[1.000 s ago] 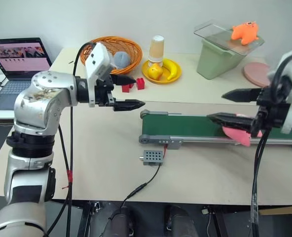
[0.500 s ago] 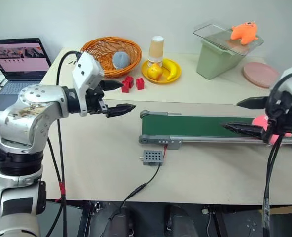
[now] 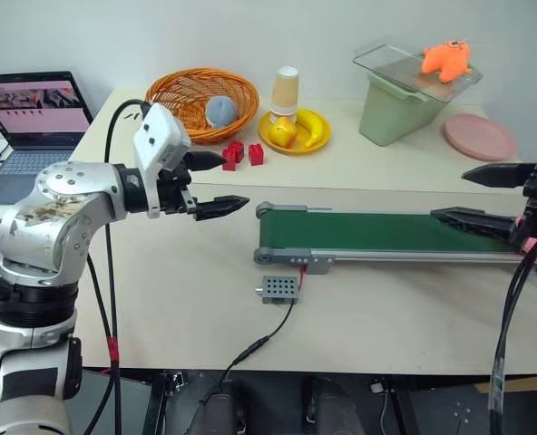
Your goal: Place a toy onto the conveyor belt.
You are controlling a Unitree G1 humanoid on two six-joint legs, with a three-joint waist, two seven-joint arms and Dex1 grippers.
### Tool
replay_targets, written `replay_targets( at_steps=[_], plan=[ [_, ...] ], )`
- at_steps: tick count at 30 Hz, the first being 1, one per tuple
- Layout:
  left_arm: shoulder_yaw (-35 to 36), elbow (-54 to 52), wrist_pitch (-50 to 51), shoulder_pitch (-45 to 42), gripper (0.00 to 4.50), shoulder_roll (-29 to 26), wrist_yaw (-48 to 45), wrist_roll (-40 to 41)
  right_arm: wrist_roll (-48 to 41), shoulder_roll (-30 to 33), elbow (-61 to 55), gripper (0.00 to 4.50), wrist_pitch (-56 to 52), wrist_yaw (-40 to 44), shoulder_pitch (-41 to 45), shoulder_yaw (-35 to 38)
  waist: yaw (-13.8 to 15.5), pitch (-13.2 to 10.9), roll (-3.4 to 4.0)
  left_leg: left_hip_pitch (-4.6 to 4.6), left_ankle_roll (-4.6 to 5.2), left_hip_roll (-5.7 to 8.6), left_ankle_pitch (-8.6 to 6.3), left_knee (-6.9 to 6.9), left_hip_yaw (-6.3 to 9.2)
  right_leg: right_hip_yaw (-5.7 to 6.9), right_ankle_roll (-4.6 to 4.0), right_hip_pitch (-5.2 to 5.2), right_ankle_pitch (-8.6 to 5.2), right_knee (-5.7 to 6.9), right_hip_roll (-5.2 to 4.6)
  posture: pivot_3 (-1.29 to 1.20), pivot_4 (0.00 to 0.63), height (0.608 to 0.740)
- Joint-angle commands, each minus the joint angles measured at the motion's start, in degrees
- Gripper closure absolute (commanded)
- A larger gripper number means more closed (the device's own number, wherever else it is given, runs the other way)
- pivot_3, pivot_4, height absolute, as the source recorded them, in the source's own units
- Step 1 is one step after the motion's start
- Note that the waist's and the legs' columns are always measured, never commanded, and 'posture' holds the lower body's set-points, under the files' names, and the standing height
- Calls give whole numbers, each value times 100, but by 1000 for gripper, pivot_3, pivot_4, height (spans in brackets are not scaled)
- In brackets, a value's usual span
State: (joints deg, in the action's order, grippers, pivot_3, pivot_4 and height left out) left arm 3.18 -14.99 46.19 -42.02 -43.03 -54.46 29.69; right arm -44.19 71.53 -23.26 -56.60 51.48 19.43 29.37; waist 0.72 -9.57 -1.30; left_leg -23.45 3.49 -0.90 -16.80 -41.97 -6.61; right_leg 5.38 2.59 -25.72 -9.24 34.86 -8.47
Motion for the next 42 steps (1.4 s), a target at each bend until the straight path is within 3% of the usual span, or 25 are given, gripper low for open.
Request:
replay_targets(
  at_steps=[1,13,42],
  plan=[
    [257,-59,-122,-290,22,116,96,250,-82,12,-47,0,-42,-157,198,29,10,0,0,0,0,0,0,0,0,1,0,1,0,0,0,0,150,734],
    [416,-10,-100,-696,22,308,317,613,-241,13,-20,0,-135,-385,592,-282,-7,-1,-1,30,0,-1,0,5,3,2,1,33,0,-4,0,0,150,734],
    [360,-6,-300,-247,22,-121,159,495,-79,71,276,0,46,-133,646,-458,-3,-1,0,32,0,-2,-1,6,6,6,0,40,-1,-10,0,0,150,734]
  ],
)
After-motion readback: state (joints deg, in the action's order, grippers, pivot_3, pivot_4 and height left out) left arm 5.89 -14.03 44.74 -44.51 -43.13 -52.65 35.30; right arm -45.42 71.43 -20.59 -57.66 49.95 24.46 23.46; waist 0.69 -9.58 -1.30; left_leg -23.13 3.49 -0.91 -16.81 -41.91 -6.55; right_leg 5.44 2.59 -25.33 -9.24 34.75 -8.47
